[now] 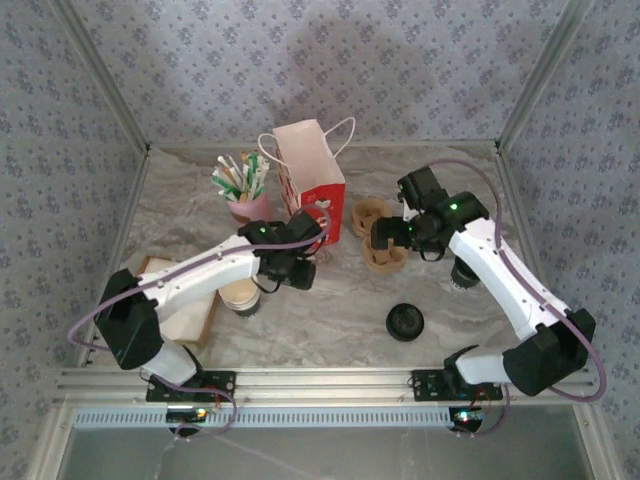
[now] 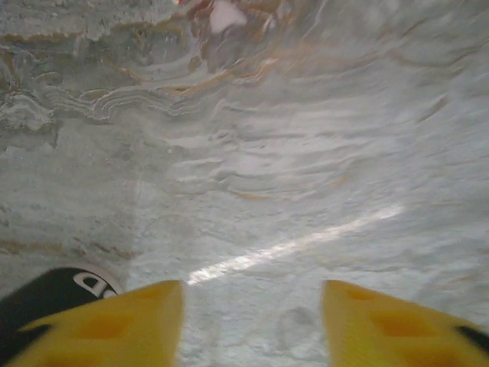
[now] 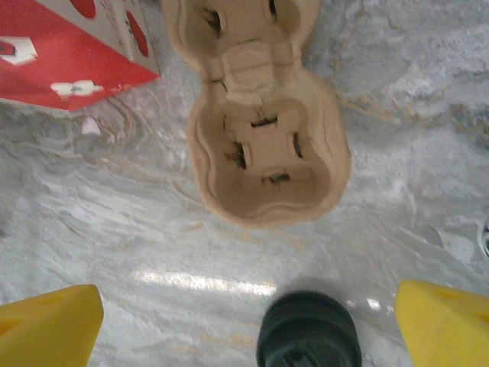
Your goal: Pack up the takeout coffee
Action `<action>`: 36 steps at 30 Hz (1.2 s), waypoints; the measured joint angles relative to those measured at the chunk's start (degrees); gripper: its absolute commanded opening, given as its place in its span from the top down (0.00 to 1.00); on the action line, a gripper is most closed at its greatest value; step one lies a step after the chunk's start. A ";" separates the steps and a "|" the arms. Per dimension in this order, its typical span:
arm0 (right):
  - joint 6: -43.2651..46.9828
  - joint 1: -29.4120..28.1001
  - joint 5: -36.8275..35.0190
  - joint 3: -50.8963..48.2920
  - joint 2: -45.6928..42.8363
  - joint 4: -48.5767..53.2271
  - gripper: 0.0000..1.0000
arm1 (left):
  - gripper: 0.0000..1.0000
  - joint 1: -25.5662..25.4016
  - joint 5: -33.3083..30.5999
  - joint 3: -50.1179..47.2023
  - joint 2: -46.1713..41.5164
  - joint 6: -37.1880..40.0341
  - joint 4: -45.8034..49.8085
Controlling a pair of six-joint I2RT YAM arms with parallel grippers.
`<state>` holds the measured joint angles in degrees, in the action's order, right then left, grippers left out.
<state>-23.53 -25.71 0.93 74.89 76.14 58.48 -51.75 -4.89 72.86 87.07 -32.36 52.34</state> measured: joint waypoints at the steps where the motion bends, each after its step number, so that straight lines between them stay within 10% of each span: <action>1: -0.07 0.00 0.15 -1.07 -0.02 -1.01 0.00 | 0.33 0.00 0.50 1.18 -0.72 0.09 -0.04; 11: -0.22 0.87 3.32 -1.62 6.75 -8.13 0.00 | 0.01 0.85 2.91 4.11 -9.22 0.00 -2.56; 16: 0.94 4.72 12.46 -1.88 10.67 -13.99 0.01 | 0.00 3.34 3.19 0.94 -13.46 -0.24 -5.60; 20: 2.47 5.40 13.84 -0.76 12.70 -15.41 0.21 | 0.01 5.38 3.48 -2.03 -16.26 -0.26 -7.69; 36: 7.30 1.77 0.09 9.29 24.55 -8.68 0.36 | 0.01 9.53 3.85 -7.80 -19.67 -0.04 -13.16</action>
<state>-16.23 -23.94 1.02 84.18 100.68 49.80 -42.22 -1.04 65.06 67.40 -32.40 39.18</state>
